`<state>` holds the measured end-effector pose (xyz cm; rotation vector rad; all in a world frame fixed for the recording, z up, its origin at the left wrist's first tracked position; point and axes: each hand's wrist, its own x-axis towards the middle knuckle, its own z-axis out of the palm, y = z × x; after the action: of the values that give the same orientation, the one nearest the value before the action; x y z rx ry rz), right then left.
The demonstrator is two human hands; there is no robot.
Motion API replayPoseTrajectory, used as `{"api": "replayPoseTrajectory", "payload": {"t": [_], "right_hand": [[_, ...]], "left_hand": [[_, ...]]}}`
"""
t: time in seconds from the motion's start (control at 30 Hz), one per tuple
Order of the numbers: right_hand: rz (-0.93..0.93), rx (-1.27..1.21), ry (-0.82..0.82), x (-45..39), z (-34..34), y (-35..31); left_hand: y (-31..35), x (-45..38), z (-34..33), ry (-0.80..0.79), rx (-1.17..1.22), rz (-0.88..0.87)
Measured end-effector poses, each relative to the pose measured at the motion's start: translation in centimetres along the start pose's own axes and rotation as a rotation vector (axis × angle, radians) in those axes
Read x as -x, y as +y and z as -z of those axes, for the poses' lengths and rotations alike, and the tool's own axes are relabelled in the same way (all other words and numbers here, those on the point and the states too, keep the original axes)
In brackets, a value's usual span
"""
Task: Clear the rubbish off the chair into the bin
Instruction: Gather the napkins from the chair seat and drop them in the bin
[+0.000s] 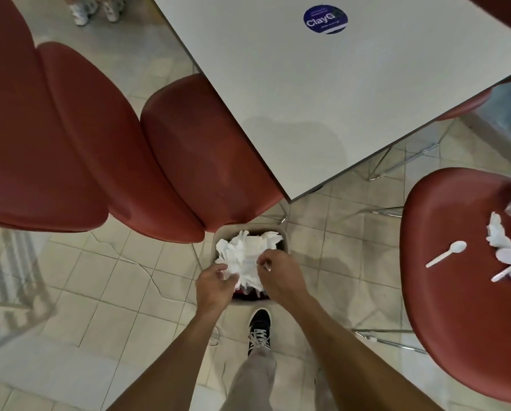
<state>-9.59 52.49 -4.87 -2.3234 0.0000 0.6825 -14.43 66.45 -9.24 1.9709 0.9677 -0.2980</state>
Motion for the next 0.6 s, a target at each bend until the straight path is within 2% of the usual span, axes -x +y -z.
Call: {"api": "replayPoseTrajectory", "payload": {"t": [0.2, 0.33, 0.47, 0.6], "right_hand": [[-0.094, -0.024, -0.080, -0.6, -0.4, -1.1], [-0.173, -0.068, -0.047, 0.6, 0.9, 0.0], [-0.207, -0.117, -0.025, 1.8, 2.6, 1.7], [-0.249, -0.169, 0.075, 2.7, 6.1, 4.7]], "left_hand": [[-1.2, -0.3, 0.2, -0.026, -0.056, 0.034], [-1.1, 1.0, -0.1, -0.048, -0.189, -0.030], [0.3, 2.7, -1.5, -0.115, -0.204, -0.101], [3.5, 3.7, -4.0, -0.188, -0.281, -0.182]]}}
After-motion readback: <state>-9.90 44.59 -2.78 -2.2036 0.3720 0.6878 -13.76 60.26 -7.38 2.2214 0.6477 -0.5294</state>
